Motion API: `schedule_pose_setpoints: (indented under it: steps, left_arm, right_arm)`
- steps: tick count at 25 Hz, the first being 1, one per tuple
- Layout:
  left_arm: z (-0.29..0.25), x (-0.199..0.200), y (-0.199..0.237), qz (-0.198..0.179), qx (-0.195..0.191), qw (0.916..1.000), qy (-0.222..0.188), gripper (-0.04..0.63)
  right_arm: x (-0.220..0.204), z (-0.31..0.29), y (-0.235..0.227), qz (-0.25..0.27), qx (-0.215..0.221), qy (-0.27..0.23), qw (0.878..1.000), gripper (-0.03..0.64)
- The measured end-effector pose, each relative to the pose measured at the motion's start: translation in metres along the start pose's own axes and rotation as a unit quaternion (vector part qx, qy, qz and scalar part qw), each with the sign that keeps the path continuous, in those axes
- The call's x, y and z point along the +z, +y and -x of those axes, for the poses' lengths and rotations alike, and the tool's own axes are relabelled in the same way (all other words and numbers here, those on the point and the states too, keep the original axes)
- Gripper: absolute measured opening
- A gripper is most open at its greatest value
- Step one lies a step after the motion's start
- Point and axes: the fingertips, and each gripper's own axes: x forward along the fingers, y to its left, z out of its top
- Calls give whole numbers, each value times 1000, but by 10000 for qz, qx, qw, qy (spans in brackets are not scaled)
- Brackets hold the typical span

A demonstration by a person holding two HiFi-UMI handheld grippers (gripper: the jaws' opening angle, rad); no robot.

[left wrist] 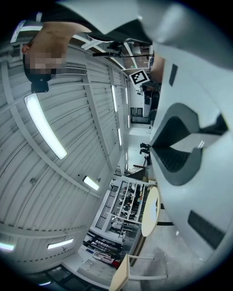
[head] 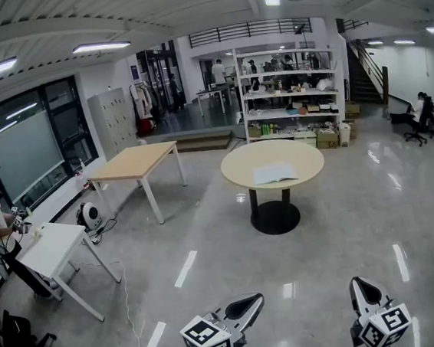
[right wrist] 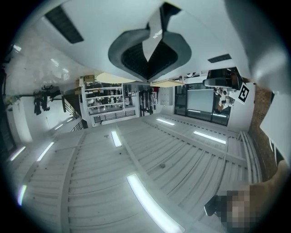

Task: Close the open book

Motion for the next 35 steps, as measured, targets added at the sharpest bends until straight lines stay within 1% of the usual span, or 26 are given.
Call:
schedule_pose_setpoints:
  steps: [6,12,17,20,24,27,30,35]
  left_arm:
    - [9,4,30,62,-22,10000,-16,-2]
    - [10,3,62,68,-154,9999,-5,-2]
    - [-13,4,82,117,-249,9996,10,-2]
    - [-39,-1,97,105,-277,9995,66,-2]
    - [-85,-4,120,-7,-267,9996,115,-2]
    - [-135,-6,139,-60,-190,9997,105,-2]
    - [-186,-4,155,-87,-60,9999,130,-2]
    - [-253,9,181,-42,211,9997,86,-2]
  right_arm:
    - [6,-24,14,9,-107,-77,9999,-2]
    - [-5,-50,29,28,-213,-13,9998,-2]
    - [-7,-77,17,24,-244,105,9996,-2]
    - [-11,-99,-6,-1,-252,95,9996,-2]
    - [-21,-135,-46,-62,-184,96,9998,-2]
    - [-24,-169,-94,-112,-121,79,9998,-2]
    - [-20,-200,-141,11,24,108,9999,-2]
    - [-7,-249,-202,-4,314,119,9994,-2]
